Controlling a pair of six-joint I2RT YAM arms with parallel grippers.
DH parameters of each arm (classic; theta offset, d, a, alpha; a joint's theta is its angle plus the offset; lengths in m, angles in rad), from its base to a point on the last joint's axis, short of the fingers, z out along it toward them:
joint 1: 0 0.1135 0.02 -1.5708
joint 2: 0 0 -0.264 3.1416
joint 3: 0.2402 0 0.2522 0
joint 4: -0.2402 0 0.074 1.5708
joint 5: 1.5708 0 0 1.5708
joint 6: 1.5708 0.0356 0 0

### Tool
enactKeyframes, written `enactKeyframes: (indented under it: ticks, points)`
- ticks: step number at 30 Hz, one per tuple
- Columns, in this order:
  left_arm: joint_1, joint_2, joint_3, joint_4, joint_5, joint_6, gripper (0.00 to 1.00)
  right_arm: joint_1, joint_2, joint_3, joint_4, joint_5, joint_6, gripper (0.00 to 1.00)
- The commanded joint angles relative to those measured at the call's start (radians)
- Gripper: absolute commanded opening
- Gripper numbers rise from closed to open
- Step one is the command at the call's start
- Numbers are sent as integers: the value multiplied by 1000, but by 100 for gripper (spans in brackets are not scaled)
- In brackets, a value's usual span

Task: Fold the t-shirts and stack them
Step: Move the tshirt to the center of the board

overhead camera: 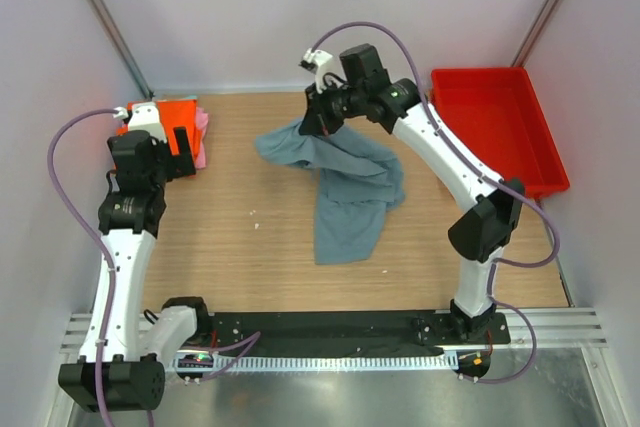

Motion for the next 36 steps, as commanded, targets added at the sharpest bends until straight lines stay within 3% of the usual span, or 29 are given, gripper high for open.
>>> enactKeyframes:
  ticks: [1, 5, 8, 11, 16, 18, 20, 21, 23, 24, 27, 31, 32, 34, 36]
  points:
    - [9, 16, 3, 42, 4, -27, 100, 64, -75, 140, -73, -86, -31, 2]
    - [12, 36, 8, 41, 31, -42, 100, 62, -155, 80, -64, -45, -57, 1]
    - [14, 45, 8, 32, 71, -51, 100, 44, -205, -97, -9, 56, -92, 2]
    - [14, 52, -3, 21, 131, -56, 99, -31, -213, -275, 72, 75, -94, 1]
    - [12, 79, -17, 7, 212, -47, 100, -298, -198, -542, 244, 31, -31, 1]
    - [12, 87, -17, 2, 255, -44, 99, -349, -211, -628, 318, 59, -23, 3]
    - [12, 93, -18, -5, 281, -45, 99, -392, -230, -734, 340, 108, -41, 14]
    - [12, 96, -20, -8, 306, -42, 100, -402, -233, -760, 341, 140, -47, 28]
    - [12, 96, -24, -16, 333, -41, 100, -425, -262, -826, 350, 200, -60, 38]
    - [14, 99, -26, -18, 343, -39, 99, -429, -280, -848, 359, 231, -64, 49]
    - [14, 107, -26, -28, 372, -32, 100, -427, -425, -949, 430, 352, -97, 64]
    - [14, 124, -18, -38, 376, -30, 100, -328, -607, -1029, 453, 415, -185, 72]
    - [12, 128, -17, -38, 379, -28, 100, -291, -635, -1030, 435, 489, -216, 72]
    - [14, 138, -18, -41, 392, -33, 100, -165, -694, -1044, 427, 556, -296, 72]
    - [12, 144, -31, -41, 427, -24, 100, -130, -715, -1049, 404, 495, -313, 71]
